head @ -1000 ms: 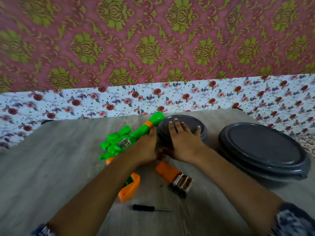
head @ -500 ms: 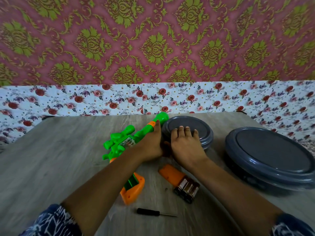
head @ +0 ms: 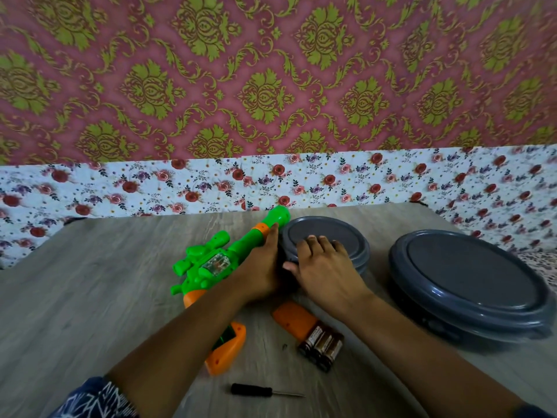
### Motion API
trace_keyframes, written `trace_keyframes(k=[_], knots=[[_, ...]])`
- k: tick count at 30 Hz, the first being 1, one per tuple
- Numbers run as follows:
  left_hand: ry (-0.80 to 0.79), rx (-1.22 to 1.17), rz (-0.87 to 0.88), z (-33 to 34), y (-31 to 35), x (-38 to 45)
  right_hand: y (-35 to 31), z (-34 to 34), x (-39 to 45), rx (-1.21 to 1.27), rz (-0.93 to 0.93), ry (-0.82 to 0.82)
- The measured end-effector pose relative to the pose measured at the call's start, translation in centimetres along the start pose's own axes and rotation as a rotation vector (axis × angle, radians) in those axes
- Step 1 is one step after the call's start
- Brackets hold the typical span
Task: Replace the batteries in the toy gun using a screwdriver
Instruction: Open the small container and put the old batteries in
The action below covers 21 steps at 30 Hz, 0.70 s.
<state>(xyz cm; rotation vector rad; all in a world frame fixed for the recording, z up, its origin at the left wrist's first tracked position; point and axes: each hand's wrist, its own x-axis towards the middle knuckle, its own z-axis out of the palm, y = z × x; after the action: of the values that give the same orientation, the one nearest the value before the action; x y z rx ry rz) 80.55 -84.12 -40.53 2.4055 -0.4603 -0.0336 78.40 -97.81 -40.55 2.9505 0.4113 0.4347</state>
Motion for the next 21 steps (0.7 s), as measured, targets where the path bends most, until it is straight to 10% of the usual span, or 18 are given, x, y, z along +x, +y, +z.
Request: trace_keyframes(k=[21], knots=[[0.028, -0.027, -0.006, 0.6, -0.2, 0.1, 6.9, -2.6, 0.8, 0.339, 0.065, -0.067]])
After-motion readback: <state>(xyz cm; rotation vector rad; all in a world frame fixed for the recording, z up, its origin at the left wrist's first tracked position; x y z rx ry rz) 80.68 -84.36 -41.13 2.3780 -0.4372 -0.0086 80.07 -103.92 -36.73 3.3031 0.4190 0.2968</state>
